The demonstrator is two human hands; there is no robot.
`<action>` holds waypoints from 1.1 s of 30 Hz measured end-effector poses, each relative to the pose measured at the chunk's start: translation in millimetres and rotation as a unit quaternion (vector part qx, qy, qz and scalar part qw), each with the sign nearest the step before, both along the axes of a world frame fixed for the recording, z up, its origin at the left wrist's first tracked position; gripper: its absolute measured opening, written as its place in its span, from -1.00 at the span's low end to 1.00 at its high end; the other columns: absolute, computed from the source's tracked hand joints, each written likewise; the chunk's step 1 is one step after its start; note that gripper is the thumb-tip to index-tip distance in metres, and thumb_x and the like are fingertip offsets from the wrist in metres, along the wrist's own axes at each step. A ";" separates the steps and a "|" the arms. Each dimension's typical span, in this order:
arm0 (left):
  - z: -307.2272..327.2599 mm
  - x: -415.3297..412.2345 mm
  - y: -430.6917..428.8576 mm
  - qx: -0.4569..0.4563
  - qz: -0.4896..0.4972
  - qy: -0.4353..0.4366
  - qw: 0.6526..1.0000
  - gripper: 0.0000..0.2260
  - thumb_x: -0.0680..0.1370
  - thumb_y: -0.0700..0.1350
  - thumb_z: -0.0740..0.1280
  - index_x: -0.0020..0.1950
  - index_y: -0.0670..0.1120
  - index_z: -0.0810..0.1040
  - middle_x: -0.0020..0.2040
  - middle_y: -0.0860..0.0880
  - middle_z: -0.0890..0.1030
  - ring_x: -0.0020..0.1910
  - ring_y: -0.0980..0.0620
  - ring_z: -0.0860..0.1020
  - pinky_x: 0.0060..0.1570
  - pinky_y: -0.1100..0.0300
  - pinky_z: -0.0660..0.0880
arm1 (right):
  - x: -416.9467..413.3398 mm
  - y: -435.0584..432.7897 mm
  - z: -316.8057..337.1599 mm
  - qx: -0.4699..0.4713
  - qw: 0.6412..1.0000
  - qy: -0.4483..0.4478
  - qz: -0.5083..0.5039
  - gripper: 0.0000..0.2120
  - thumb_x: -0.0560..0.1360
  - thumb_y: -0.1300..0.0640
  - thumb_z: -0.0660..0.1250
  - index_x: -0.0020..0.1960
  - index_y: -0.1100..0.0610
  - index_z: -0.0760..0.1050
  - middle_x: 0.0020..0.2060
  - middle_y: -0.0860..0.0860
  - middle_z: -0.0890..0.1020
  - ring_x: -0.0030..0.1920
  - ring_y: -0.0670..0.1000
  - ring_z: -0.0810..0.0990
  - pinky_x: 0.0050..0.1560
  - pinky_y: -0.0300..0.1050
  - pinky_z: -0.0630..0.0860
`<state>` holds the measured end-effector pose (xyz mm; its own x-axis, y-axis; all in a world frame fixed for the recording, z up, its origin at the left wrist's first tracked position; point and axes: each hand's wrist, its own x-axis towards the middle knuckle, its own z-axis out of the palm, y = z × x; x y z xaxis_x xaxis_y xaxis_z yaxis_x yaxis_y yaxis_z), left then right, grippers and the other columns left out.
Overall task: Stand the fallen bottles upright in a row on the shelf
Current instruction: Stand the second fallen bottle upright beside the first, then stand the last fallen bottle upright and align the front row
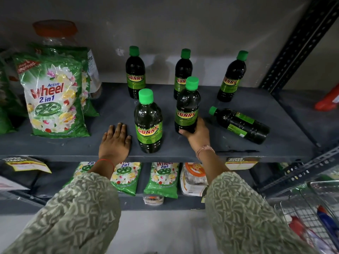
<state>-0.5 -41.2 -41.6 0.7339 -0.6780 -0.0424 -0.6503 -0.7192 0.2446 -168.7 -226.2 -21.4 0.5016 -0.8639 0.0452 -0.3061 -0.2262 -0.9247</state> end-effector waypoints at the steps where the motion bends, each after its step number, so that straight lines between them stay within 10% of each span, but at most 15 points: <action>1: 0.2 -0.2 -0.4 0.003 -0.001 0.002 1.000 -0.52 0.60 -0.01 -0.05 0.48 -0.11 -0.02 0.55 -0.08 0.01 0.52 -0.12 -0.04 0.49 -0.02 -0.04 | -7.4 7.8 -0.2 -0.006 1.000 0.006 0.005 -0.46 0.30 0.27 0.49 0.22 0.23 0.36 0.17 0.18 0.56 0.18 0.11 0.52 0.10 -0.20 0.36; 15: 3.6 -8.9 2.7 0.002 -0.043 0.006 0.999 -0.54 0.60 -0.04 -0.03 0.48 -0.13 0.02 0.54 -0.10 0.05 0.51 -0.16 -0.02 0.47 -0.07 -0.01 | -46.6 51.2 -3.9 -0.013 0.999 0.016 0.044 -0.42 0.33 0.20 0.48 0.26 0.23 0.31 0.16 0.16 0.54 0.20 0.11 0.50 0.19 -0.10 0.42; 19: 2.7 -11.4 2.4 -0.002 -0.034 0.011 0.999 -0.54 0.60 -0.04 -0.03 0.48 -0.12 0.01 0.54 -0.10 0.04 0.51 -0.15 -0.02 0.48 -0.05 -0.01 | -64.2 47.5 5.1 -0.067 0.998 -0.016 0.010 -0.14 0.35 0.05 0.46 0.47 0.13 0.03 0.49 0.10 0.14 0.48 0.05 0.11 0.48 -0.02 0.10; 23: 0.7 -13.0 1.3 -0.013 -0.024 0.012 1.000 -0.54 0.60 -0.04 -0.03 0.48 -0.11 0.03 0.54 -0.09 0.04 0.51 -0.15 -0.01 0.48 -0.04 -0.02 | -91.5 -26.6 46.4 -0.265 0.936 0.232 -0.027 -0.15 0.35 -0.11 0.42 0.46 0.13 0.07 0.53 0.14 -0.06 0.51 0.18 -0.05 0.49 0.11 -0.02; 26: -0.8 -13.0 0.3 -0.013 -0.018 0.007 1.000 -0.55 0.60 -0.05 -0.02 0.48 -0.10 0.03 0.54 -0.08 0.05 0.51 -0.14 -0.01 0.48 -0.04 -0.02 | -99.2 -91.2 68.6 -0.227 0.863 0.452 0.006 -0.02 0.22 -0.16 0.51 0.43 0.18 0.08 0.47 0.21 0.18 0.44 0.26 0.16 0.44 0.19 0.17; 33: -2.3 -12.3 -0.6 -0.018 -0.012 0.001 1.000 -0.55 0.60 -0.06 -0.01 0.48 -0.09 0.05 0.54 -0.09 0.07 0.51 -0.13 0.00 0.48 -0.04 0.00 | -95.2 -123.8 51.7 -0.140 0.876 0.461 0.015 -0.16 0.13 -0.12 0.56 0.30 0.11 0.31 0.25 0.16 0.49 0.27 0.24 0.40 0.31 0.16 0.32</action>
<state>-12.9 -41.8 -43.9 0.7169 -0.6969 -0.0181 -0.6674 -0.6935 0.2713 -264.0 -350.0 30.3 0.4585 -0.8696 -0.1830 -0.8839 -0.4250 -0.1953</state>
